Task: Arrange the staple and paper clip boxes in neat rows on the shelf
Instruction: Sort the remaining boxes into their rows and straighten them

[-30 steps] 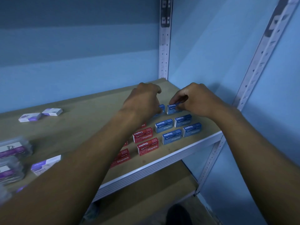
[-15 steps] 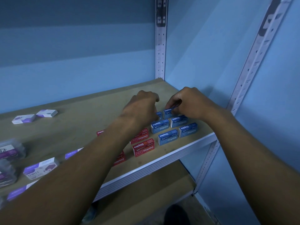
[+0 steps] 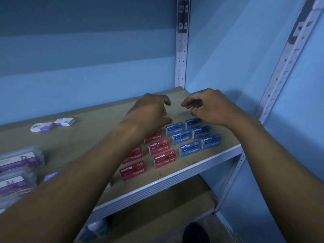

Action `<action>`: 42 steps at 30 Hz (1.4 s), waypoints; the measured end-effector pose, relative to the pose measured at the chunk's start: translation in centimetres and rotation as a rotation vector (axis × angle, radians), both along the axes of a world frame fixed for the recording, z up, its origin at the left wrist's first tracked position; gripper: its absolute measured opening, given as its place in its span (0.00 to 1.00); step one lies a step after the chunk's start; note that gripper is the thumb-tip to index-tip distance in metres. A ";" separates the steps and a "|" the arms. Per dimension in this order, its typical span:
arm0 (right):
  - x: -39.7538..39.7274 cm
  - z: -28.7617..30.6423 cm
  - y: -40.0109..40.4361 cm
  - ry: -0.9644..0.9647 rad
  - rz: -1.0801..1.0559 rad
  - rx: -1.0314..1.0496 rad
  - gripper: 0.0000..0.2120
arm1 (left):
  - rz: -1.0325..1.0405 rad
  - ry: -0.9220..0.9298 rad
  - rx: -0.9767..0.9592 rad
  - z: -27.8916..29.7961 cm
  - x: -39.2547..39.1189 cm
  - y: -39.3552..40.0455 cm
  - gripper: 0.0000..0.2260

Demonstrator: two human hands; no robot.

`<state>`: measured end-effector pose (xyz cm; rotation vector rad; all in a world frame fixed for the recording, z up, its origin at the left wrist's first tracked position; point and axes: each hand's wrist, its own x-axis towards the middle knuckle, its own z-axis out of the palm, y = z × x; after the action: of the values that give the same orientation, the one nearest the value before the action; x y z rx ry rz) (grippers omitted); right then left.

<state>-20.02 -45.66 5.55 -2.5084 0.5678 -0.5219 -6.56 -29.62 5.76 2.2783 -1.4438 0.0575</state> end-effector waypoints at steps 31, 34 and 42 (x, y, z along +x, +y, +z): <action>18.5 -0.4 20.5 0.097 0.396 -0.127 0.14 | 0.341 -0.136 0.067 0.7 16.7 24.7 0.12; 21.8 -0.7 21.4 0.120 0.398 -0.206 0.13 | 0.381 -0.127 0.127 0.3 19.5 25.6 0.13; 28.3 -1.7 22.4 0.243 0.397 -0.382 0.21 | 0.380 -0.110 0.272 -1.4 24.0 25.6 0.19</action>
<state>8.29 -23.23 3.86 -2.9695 0.0400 -0.1859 17.41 -4.01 4.39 2.7880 -1.1031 0.1089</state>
